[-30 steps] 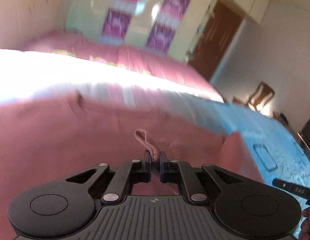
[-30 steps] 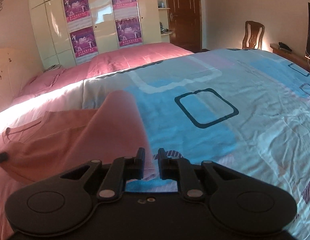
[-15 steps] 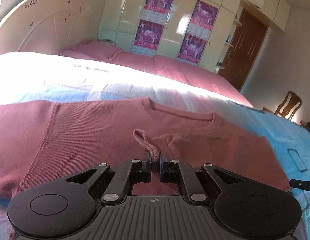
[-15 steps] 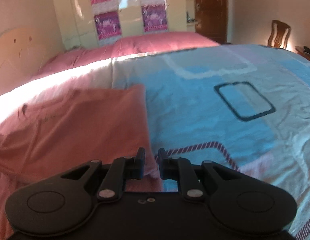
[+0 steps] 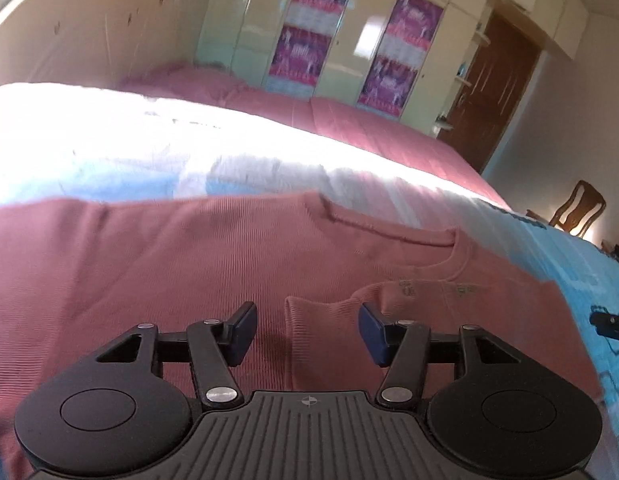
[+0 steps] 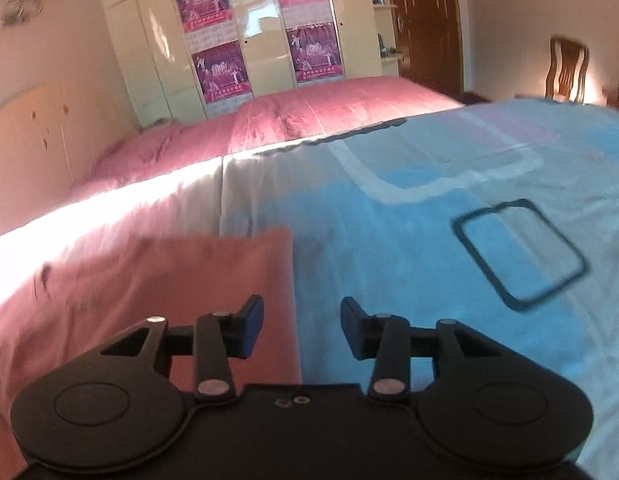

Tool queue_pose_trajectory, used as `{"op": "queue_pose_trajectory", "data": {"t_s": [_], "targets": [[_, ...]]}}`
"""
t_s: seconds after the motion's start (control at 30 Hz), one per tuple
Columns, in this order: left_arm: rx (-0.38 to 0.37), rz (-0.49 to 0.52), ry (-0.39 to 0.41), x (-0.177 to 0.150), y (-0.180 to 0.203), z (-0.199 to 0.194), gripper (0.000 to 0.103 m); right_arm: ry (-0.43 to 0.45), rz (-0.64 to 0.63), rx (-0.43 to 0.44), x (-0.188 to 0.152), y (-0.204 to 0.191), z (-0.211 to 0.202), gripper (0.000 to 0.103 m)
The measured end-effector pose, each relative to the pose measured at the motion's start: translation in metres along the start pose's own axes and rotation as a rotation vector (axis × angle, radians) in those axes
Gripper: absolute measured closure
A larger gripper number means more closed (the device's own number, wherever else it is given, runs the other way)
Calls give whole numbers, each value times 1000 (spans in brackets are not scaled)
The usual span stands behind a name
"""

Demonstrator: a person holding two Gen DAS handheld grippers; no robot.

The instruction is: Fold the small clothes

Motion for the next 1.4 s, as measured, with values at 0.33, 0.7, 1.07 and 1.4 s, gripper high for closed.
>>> {"op": "queue_pose_trajectory", "data": {"t_s": [0.33,0.7,1.07,1.4], "targets": [[-75,-88,117,-7,-8,0,98,-106,104,146,22,13,61,98],[120,-30,169,-2,-3,-15,61,17,-22,-18,20,2,33,71],[13,173,4,9,83,49,46,-93,-358,172,-8,-108,63,78],[37,199,75,-10,70,5,44,-52,-235,-29,6,-42,31,72]]}}
Point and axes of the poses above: each gripper's, at about its wrist camera, not at the fingertips, and z roughly the way its jaws point, y to its right, x to its top, the point moved 2 cm from there along z, roughly the way its jaws point, and after that the axes turned 5 degrees about -y, right-handed, at the moved point
